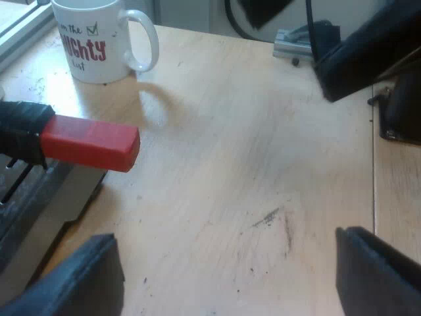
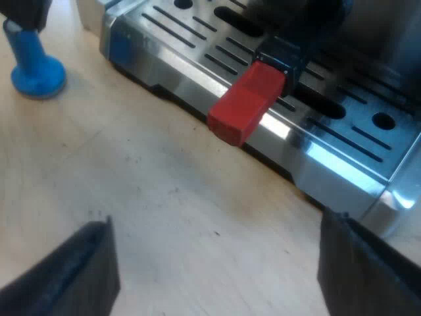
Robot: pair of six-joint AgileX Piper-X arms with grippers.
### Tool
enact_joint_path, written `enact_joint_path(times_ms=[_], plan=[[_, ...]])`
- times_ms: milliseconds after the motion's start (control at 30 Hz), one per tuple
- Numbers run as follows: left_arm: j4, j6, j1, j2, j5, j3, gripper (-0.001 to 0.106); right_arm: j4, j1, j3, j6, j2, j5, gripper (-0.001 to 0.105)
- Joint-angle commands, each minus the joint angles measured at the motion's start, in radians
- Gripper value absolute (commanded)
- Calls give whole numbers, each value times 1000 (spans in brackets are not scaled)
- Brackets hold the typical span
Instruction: Grind coffee beans and then tamp
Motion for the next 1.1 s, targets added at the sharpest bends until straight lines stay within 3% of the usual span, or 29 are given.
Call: enact_joint_path(times_ms=[33, 133, 300, 733, 800, 900, 1100], plan=[[-30, -5, -1, -3, 10, 6, 71, -73, 19, 22, 46, 27, 47, 48], [-35, -8, -1, -3, 10, 6, 77, -117, 37, 41, 89, 68, 110, 37], [-56, -23, -1, -3, 10, 6, 77, -173, 41, 55, 128, 128, 157, 23], [-150, -30, -1, 142, -7, 6, 74, -409, 41, 94, 135, 298, 220, 22], [-150, -32, -1, 161, -14, 6, 74, -428, 41, 94, 135, 326, 227, 16], [-150, -36, -1, 174, -14, 6, 74, -477, 41, 94, 132, 368, 237, 0], [-164, -75, -1, 172, -14, 6, 74, -568, 39, 94, 132, 426, 303, 0]])
